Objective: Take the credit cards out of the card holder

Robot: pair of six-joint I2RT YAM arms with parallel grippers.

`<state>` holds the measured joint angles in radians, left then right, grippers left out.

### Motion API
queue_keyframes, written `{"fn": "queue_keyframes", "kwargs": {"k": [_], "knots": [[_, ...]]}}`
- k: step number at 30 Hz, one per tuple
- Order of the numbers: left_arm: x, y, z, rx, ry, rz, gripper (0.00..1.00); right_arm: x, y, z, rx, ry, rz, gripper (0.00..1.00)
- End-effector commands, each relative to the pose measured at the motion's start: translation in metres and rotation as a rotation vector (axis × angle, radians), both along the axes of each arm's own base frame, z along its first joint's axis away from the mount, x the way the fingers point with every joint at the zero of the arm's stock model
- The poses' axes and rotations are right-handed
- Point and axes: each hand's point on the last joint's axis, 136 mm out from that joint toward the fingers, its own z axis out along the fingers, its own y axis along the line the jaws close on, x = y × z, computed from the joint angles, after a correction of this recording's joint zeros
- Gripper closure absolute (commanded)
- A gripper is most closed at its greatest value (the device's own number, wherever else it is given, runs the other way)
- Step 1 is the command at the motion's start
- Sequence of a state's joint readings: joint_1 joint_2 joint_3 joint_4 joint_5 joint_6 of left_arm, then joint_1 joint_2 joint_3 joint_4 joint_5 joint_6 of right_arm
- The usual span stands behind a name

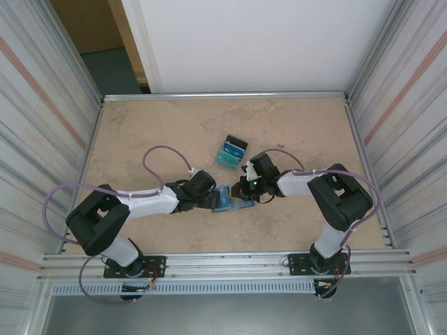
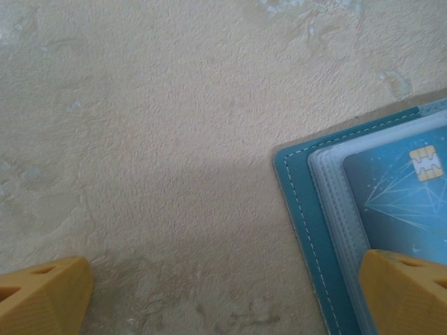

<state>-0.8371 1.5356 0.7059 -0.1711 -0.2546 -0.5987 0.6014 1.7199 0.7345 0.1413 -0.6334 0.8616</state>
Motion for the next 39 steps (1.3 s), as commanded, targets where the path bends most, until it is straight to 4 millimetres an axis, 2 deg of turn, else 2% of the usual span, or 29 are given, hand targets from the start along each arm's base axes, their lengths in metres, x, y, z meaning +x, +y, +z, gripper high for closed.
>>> {"fn": "queue_keyframes", "kwargs": {"k": [1,10,20,39], "knots": [[-0.009,0.010,-0.012,0.067,0.049,0.000,0.02,0.001,0.001,0.010,0.030,-0.013,-0.002,0.98],[-0.009,0.010,-0.013,0.073,0.055,-0.007,0.01,0.001,-0.015,-0.002,-0.051,-0.013,-0.023,1.00],[-0.007,0.010,-0.013,0.077,0.055,-0.009,0.01,0.004,-0.024,-0.006,-0.092,-0.018,-0.032,1.00],[0.001,0.015,-0.003,0.109,0.021,-0.008,0.01,0.005,-0.043,-0.003,-0.200,-0.063,-0.023,1.00]]}}
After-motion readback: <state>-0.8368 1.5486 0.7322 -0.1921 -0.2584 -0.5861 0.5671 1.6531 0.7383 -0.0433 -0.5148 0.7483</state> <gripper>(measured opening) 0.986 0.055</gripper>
